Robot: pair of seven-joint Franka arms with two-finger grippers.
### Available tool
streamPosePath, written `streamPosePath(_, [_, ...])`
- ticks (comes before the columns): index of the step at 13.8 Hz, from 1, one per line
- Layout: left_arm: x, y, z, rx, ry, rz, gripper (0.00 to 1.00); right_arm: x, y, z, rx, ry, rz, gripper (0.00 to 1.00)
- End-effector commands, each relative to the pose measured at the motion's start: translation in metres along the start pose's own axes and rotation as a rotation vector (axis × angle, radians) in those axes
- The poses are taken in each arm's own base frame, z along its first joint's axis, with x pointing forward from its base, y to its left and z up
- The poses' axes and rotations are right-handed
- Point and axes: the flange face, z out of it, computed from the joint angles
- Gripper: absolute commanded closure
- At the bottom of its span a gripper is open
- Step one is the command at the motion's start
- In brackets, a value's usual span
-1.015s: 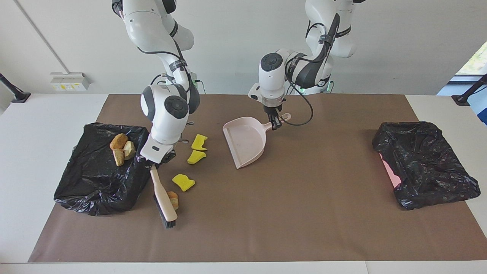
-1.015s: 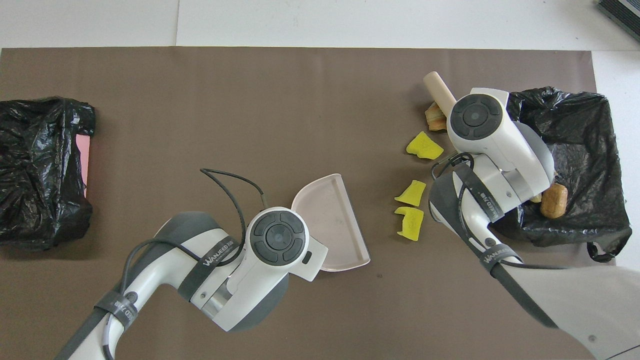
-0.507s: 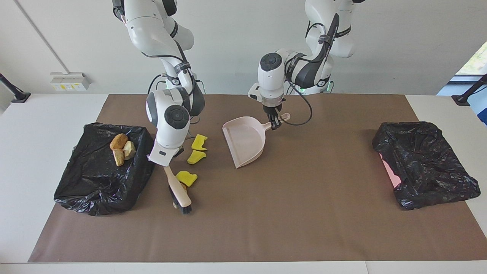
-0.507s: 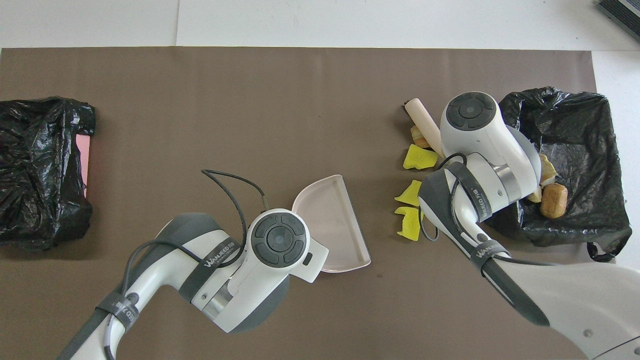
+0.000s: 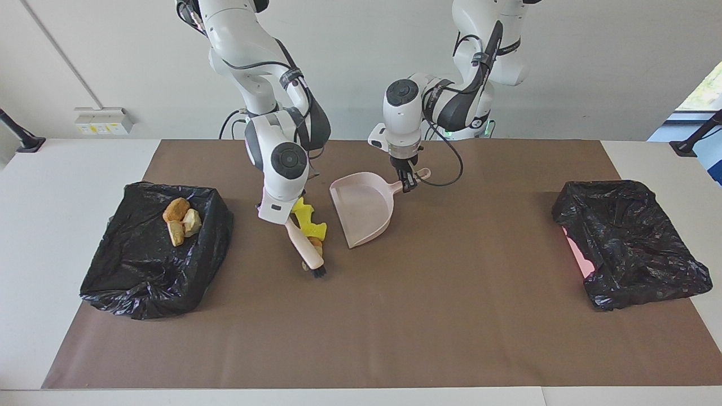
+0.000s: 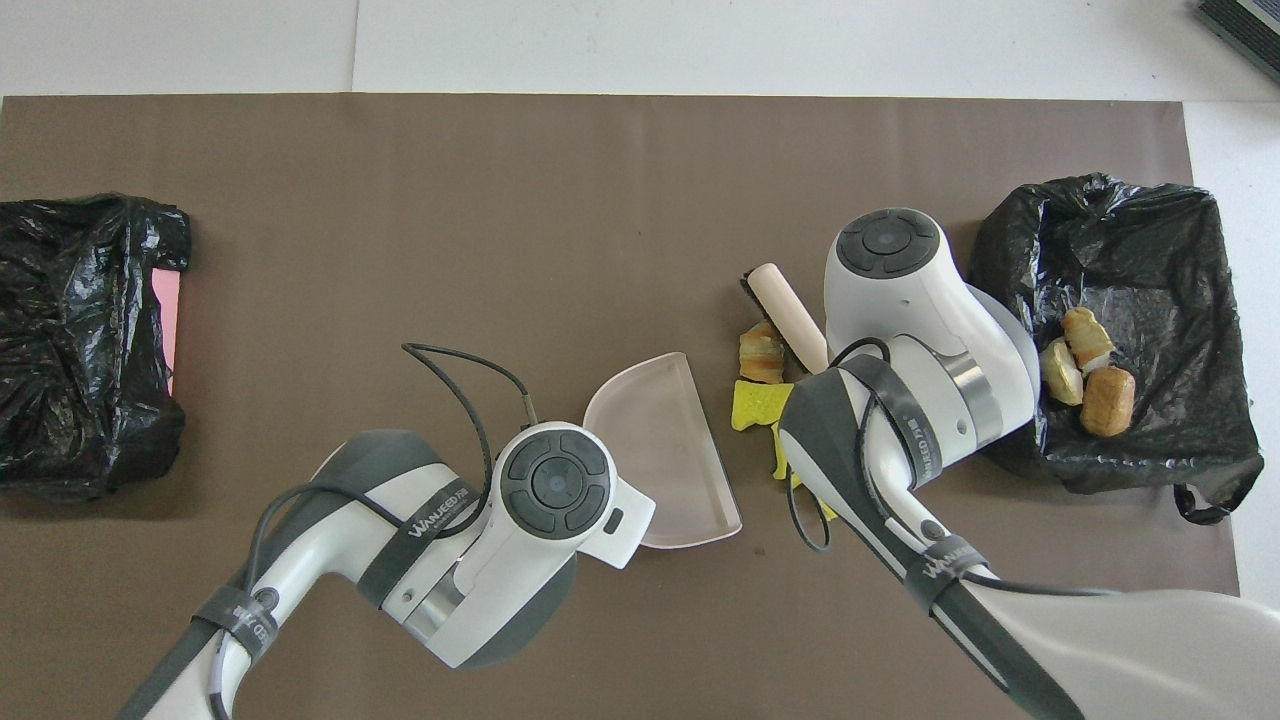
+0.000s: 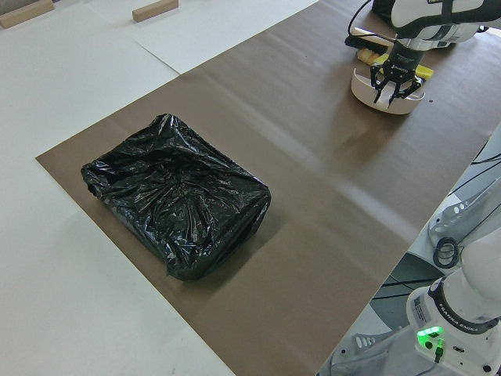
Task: Sweep and dump trash in bin
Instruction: 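Sweep the yellow sponge pieces toward the dustpan with the right gripper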
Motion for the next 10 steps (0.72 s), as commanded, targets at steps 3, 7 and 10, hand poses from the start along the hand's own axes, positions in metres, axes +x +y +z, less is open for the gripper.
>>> streamPosePath(3, [-0.011,0.006,0.001,0.016,-0.002,0.012,1.0,-0.008,0.011,-0.008,-0.059,-0.007,0.178,1.0])
streamPosePath(7, [-0.011,0.006,0.001,0.015,-0.003,0.012,1.0,0.01,-0.035,0.029,-0.061,-0.057,0.097,1.0])
streamPosePath(10, [-0.011,0.006,0.002,0.014,-0.004,0.012,1.0,-0.01,-0.051,0.048,-0.006,-0.099,0.09,1.0])
